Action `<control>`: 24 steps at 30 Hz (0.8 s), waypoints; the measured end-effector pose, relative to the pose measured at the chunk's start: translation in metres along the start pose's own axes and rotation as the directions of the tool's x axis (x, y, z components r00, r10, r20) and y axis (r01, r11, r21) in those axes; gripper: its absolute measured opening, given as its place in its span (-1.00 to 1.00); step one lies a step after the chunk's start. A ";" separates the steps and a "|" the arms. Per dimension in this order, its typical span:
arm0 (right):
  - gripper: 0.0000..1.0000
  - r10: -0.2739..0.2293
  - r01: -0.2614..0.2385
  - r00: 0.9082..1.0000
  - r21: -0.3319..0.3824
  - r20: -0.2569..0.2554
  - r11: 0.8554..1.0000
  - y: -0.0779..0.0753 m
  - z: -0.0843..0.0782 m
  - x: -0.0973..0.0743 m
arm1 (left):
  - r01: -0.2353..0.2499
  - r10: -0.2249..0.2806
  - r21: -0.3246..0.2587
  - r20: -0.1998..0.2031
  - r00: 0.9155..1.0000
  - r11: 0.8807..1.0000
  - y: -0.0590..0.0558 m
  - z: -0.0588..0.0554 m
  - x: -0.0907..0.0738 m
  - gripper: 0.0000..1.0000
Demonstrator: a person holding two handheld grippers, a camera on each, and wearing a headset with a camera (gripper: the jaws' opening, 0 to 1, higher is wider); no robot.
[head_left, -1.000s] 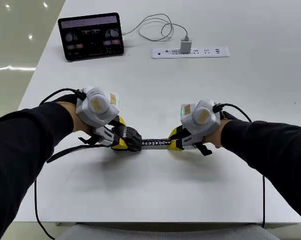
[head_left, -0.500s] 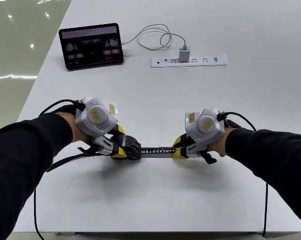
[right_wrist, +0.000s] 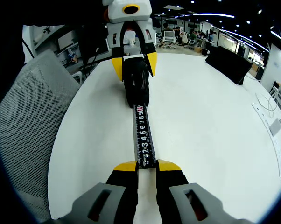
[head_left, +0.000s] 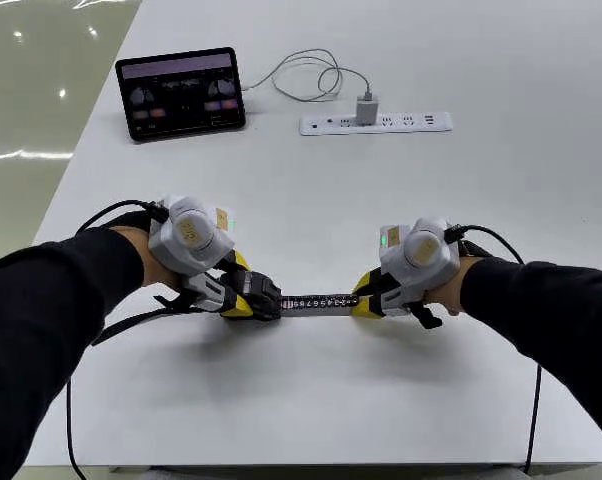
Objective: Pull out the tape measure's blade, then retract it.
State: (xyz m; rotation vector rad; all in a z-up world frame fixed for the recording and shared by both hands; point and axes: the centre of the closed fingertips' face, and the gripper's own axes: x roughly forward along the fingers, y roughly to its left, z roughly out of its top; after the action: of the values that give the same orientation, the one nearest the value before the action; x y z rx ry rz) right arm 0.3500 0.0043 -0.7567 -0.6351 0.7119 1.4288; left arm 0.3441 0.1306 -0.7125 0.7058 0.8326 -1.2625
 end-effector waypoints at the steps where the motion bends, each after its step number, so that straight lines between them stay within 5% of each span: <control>1: -0.83 0.000 0.000 1.000 0.001 0.000 1.000 0.000 -0.001 0.000 | 0.000 0.000 0.000 0.001 1.000 1.000 0.000 0.000 0.000 -0.39; 24: -0.83 -0.019 0.019 1.000 0.012 -0.015 1.000 -0.004 -0.019 -0.013 | -0.010 0.010 -0.012 0.005 1.000 1.000 0.000 0.000 0.002 -0.39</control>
State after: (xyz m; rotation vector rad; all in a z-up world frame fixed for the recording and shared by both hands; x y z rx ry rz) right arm 0.3523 -0.0189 -0.7590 -0.6424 0.7240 1.4024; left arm 0.3444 0.1302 -0.7141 0.6962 0.8313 -1.2485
